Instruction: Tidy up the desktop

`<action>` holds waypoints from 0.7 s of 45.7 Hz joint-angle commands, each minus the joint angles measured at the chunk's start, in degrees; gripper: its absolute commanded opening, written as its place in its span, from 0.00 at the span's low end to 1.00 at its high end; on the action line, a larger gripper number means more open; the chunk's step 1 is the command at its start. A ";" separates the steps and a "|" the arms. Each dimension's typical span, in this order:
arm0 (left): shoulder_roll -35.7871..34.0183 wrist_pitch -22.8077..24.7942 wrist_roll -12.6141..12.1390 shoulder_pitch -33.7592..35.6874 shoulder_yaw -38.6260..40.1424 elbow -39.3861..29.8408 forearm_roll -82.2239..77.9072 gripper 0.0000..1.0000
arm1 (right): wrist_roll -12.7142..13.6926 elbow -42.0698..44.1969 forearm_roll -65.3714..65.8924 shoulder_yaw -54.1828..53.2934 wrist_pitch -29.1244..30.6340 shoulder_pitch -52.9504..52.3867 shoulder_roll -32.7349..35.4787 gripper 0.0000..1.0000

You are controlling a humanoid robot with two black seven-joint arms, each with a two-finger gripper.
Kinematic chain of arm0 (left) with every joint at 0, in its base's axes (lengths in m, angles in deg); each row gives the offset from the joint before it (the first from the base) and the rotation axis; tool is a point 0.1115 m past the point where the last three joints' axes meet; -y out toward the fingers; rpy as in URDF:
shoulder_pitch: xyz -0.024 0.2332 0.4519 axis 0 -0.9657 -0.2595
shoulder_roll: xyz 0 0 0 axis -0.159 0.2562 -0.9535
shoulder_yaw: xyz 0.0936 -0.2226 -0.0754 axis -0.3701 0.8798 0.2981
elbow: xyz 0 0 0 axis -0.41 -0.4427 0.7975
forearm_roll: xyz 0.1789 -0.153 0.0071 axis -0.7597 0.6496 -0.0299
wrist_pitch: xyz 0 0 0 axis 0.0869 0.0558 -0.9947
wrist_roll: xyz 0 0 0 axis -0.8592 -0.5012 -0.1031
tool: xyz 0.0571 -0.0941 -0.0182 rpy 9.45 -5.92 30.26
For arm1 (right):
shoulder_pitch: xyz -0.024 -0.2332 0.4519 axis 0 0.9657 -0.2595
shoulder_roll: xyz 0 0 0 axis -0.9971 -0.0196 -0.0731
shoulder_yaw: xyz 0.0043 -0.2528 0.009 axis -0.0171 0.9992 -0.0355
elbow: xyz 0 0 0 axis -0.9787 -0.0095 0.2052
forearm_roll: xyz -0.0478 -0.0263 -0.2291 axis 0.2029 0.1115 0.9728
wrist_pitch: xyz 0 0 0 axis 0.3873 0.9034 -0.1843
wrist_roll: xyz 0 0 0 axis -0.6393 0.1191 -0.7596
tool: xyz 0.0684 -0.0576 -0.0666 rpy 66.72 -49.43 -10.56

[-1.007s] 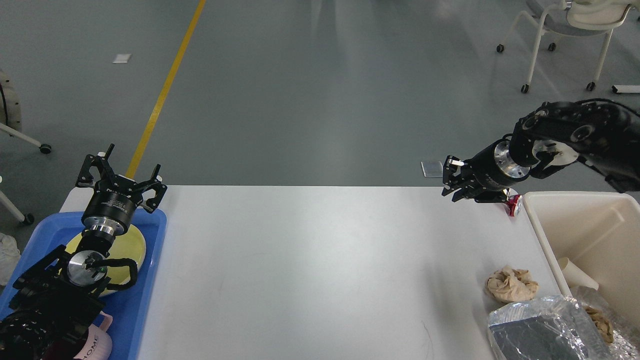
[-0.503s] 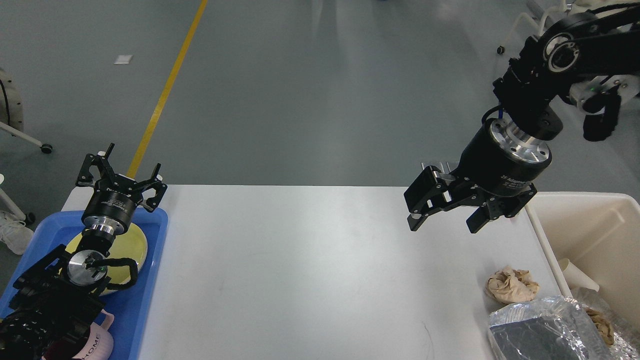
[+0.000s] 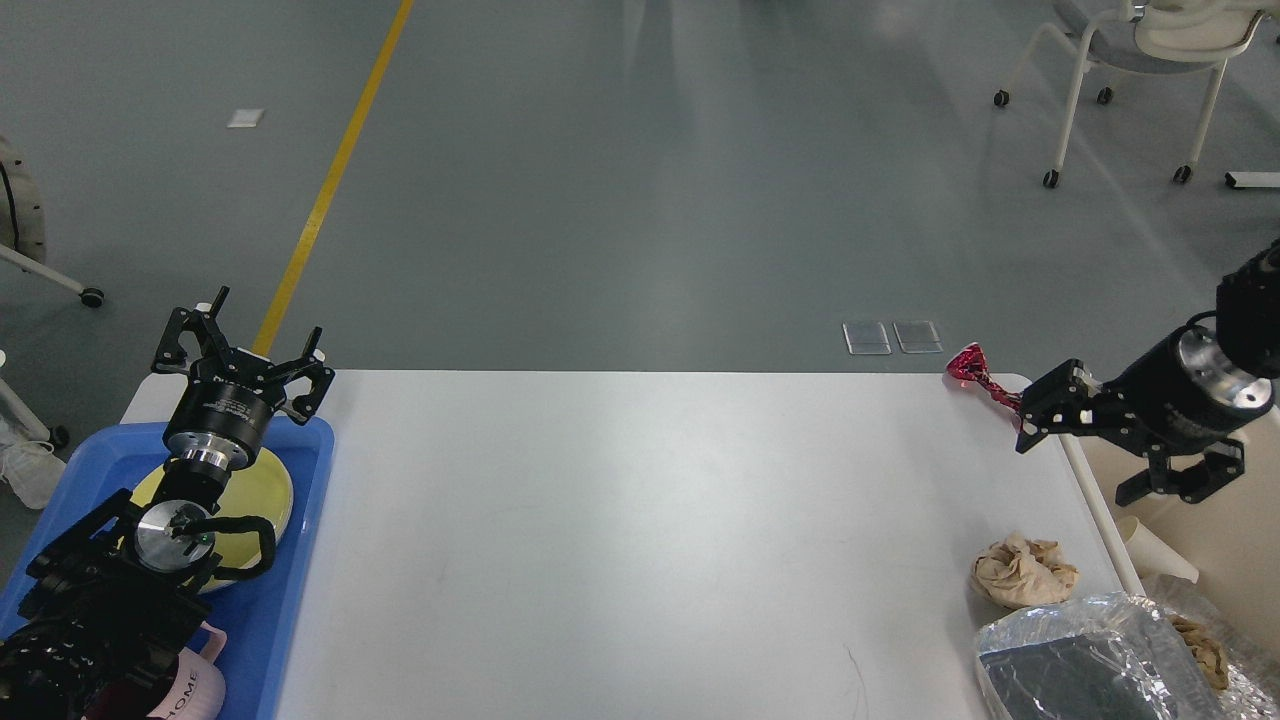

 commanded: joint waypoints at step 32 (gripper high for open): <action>0.00 0.05 0.00 0.00 0.07 0.01 0.02 0.98 | 0.31 17.75 -4.78 -37.16 -12.94 44.58 0.37 1.00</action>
